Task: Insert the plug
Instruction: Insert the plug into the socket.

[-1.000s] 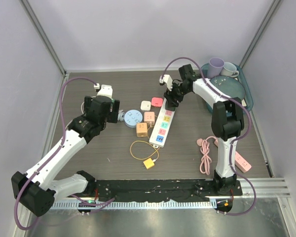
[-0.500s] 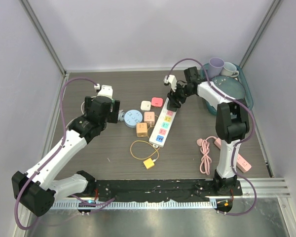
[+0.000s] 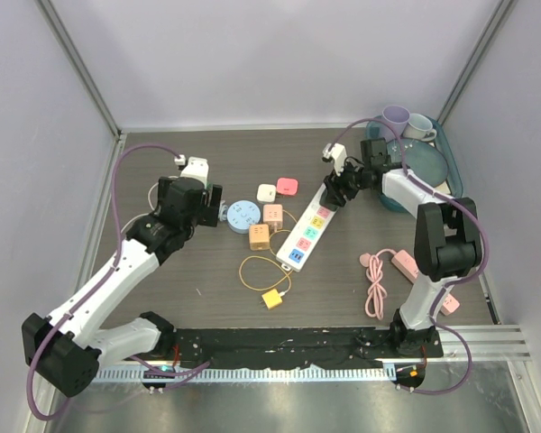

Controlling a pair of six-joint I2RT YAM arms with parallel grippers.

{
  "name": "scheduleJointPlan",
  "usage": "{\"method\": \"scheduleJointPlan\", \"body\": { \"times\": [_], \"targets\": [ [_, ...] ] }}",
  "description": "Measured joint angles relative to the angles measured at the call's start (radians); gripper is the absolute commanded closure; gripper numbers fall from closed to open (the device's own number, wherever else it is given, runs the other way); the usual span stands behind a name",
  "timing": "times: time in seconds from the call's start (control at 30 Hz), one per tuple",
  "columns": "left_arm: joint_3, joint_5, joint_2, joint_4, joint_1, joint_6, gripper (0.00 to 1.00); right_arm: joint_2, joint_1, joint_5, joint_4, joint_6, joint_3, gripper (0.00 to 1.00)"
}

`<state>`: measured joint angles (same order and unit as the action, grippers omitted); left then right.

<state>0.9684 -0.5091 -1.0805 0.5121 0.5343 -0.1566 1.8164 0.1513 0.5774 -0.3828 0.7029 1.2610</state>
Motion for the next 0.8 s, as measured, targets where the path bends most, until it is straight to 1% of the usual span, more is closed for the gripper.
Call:
{"method": "scheduleJointPlan", "body": {
  "times": [0.07, 0.17, 0.2, 0.23, 0.27, 0.3, 0.37, 0.4, 0.47, 0.5, 0.57, 0.6, 0.67, 0.7, 0.8],
  "targets": [
    [-0.003, 0.006, 0.006, 0.0, 0.0, 0.0, 0.0, -0.004, 0.0, 0.0, 0.024, -0.018, -0.012, 0.98],
    [-0.007, 0.011, 0.017, -0.002, 0.0, 0.0, 0.0, -0.014, 0.0, -0.006, 0.046, -0.043, -0.026, 0.92],
    [-0.008, 0.014, 0.021, -0.004, 0.0, 0.0, 0.0, -0.016, 0.0, -0.01, 0.047, -0.051, -0.026, 0.88],
    [-0.008, 0.017, 0.023, -0.005, 0.0, 0.0, 0.0, -0.017, 0.0, -0.012, 0.047, -0.058, -0.026, 0.86],
    [-0.008, 0.018, 0.026, -0.006, 0.0, 0.0, 0.0, -0.017, 0.0, -0.016, 0.047, -0.064, -0.025, 0.81],
    [-0.008, 0.021, 0.027, -0.007, 0.0, 0.0, 0.0, -0.017, 0.0, -0.018, 0.047, -0.07, -0.024, 0.7],
    [-0.008, 0.023, 0.028, -0.007, 0.0, 0.0, 0.0, -0.017, 0.0, -0.024, 0.045, -0.081, -0.022, 0.63],
    [-0.009, 0.024, 0.028, -0.007, 0.0, 0.0, 0.0, -0.017, 0.0, -0.027, 0.043, -0.085, -0.021, 0.53],
    [-0.009, 0.024, 0.028, -0.007, 0.0, 0.0, 0.0, -0.017, 0.0, -0.032, 0.038, -0.092, -0.017, 0.43],
    [-0.009, 0.024, 0.028, -0.007, 0.0, 0.0, 0.0, -0.017, 0.0, -0.035, 0.033, -0.095, -0.013, 0.36],
    [-0.009, 0.025, 0.029, -0.007, 0.0, 0.0, 0.0, -0.017, 0.0, -0.04, 0.021, -0.1, -0.007, 0.3],
    [-0.009, 0.025, 0.029, -0.007, 0.0, 0.0, 0.0, -0.017, 0.0, -0.043, 0.009, -0.106, -0.002, 0.24],
    [-0.01, 0.027, 0.031, -0.007, 0.0, 0.0, 0.01, -0.017, -0.001, -0.059, -0.032, -0.121, 0.004, 0.17],
    [-0.01, 0.028, 0.031, -0.007, 0.0, 0.0, 0.0, -0.017, -0.003, -0.065, -0.056, -0.125, 0.007, 0.11],
    [-0.01, 0.031, 0.036, -0.007, 0.0, 0.0, 0.0, -0.017, -0.003, -0.079, -0.129, -0.135, 0.036, 0.02]
  ]
}}
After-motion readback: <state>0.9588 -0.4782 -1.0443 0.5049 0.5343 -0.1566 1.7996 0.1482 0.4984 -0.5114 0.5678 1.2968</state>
